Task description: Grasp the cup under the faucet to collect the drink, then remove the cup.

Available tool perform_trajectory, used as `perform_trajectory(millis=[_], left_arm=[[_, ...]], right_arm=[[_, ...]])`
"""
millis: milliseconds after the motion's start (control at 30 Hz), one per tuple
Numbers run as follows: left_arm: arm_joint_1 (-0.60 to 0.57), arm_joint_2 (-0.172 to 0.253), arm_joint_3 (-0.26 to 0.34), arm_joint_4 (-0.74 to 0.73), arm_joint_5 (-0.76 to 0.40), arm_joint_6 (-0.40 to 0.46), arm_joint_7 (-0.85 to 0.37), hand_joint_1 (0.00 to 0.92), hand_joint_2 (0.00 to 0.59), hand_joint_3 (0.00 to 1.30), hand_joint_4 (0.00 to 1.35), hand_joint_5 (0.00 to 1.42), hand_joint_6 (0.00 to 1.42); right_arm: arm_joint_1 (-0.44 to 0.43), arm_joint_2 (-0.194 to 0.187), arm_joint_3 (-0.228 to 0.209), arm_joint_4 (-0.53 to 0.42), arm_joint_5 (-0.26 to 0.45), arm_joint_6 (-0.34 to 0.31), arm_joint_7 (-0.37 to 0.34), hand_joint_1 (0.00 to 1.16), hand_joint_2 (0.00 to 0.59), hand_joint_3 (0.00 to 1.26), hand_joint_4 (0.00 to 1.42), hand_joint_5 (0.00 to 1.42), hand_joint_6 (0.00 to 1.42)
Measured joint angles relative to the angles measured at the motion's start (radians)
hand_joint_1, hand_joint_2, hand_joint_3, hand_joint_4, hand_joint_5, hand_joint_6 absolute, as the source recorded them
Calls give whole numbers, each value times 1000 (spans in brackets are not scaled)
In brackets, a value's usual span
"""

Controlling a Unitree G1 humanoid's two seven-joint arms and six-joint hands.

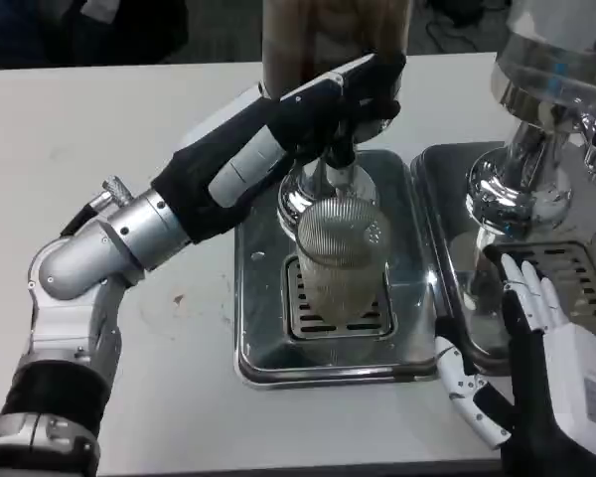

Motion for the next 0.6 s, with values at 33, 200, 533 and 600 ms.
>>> perform_trajectory(millis=[33,200,533,600], left_arm=[[-4,0,-1,6,7,-7,0,0,61,93,0,98,56],[-9,0,-8,18,25,-35,4,0,61,82,0,90,44],[-16,15,-30,42,66,-104,23,0,61,81,0,89,42],[-17,17,-40,48,70,-118,28,0,61,81,0,89,42]], right_arm=[[0,0,0,0,1,0,0,350,438,112,56,39,105],[-1,0,1,0,1,0,0,352,438,115,63,39,110],[-1,0,4,0,3,0,0,354,440,115,66,39,112],[-1,0,5,0,3,0,0,356,442,115,66,39,113]])
